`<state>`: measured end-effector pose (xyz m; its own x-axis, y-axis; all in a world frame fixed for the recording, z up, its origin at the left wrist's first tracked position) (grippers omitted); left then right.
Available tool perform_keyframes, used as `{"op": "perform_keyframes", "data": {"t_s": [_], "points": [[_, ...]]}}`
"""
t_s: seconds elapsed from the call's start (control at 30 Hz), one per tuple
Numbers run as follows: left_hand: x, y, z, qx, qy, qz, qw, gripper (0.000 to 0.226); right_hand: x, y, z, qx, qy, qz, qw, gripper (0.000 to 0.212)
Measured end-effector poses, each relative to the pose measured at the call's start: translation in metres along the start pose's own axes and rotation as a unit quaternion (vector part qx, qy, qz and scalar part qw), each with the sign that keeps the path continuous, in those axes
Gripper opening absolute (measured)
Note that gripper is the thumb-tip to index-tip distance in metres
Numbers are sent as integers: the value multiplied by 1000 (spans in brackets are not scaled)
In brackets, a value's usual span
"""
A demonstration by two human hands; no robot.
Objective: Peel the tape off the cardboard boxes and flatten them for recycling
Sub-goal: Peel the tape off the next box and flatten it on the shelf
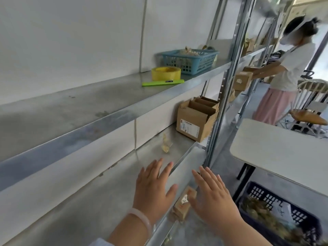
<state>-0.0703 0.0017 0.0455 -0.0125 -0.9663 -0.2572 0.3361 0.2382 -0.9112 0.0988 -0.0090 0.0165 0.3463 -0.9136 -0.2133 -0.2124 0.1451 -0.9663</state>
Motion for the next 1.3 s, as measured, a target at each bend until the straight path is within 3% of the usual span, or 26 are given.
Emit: {"op": "perform_keyframes", "data": {"t_s": [0.43,0.67,0.83,0.97,1.13,1.3], "points": [[-190,86,31,33,20,-33,999,67,-166,10,139,-38,59,-4,998,77],[-237,136,56,31,12,-80,996,67,-210,21,225,-133,139,25,981,78],[-278,163,82,95,-60,-97,989,70,-256,16,292,-257,146,67,953,73],[-311,178,102,222,-161,-98,957,65,-283,20,346,-403,183,100,891,50],[-340,194,113,365,-284,-105,880,69,-319,44,361,-485,144,19,862,33],[-331,203,111,466,-376,-59,799,29,-333,61,347,-545,110,-58,829,30]]}}
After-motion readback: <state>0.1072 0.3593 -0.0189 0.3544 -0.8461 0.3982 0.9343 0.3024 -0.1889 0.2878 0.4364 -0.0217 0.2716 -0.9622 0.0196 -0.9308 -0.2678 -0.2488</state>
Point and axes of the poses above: each hand's wrist, its own x-axis away from the middle knuckle, its own y-axis out of the palm, z = x × y, the point moved 10 cm from there along -x, towards the middle knuckle, and after that the axes turned 11 degrees about -y, right-handed, at the moved point
